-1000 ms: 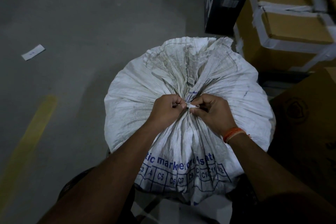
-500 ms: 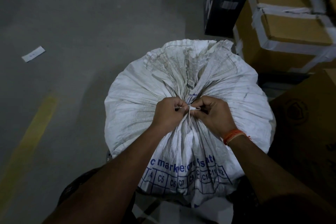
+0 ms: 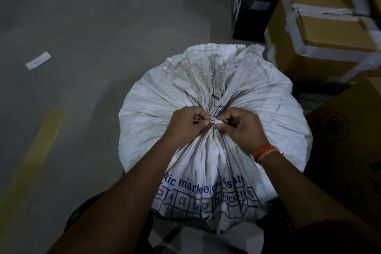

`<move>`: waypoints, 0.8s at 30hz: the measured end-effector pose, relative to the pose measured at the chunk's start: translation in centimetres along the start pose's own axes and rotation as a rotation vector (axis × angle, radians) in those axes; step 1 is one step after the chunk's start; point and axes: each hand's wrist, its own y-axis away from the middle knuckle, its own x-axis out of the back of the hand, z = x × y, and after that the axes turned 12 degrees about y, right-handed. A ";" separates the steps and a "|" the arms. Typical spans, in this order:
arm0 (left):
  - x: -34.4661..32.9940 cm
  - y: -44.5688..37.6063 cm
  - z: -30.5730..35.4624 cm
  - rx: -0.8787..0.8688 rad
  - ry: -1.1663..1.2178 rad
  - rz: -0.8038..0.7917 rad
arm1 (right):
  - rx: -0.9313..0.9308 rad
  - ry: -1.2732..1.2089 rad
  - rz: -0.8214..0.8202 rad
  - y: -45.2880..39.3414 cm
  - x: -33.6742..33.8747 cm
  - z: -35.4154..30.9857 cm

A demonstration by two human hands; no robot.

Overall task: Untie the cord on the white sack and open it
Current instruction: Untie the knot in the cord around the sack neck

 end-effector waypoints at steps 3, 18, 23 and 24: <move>0.2 0.1 -0.1 -0.003 -0.001 0.003 | 0.000 -0.008 0.009 0.0 -0.1 0.1; -1.4 0.4 -0.1 0.050 0.131 0.098 | 0.001 -0.041 -0.029 -0.1 -0.1 0.6; -1.4 0.5 0.0 0.037 0.149 0.100 | -0.012 -0.049 -0.030 -0.1 -0.2 0.5; -1.4 0.5 0.0 0.039 0.146 0.104 | -0.012 -0.047 -0.030 -0.1 -0.2 0.5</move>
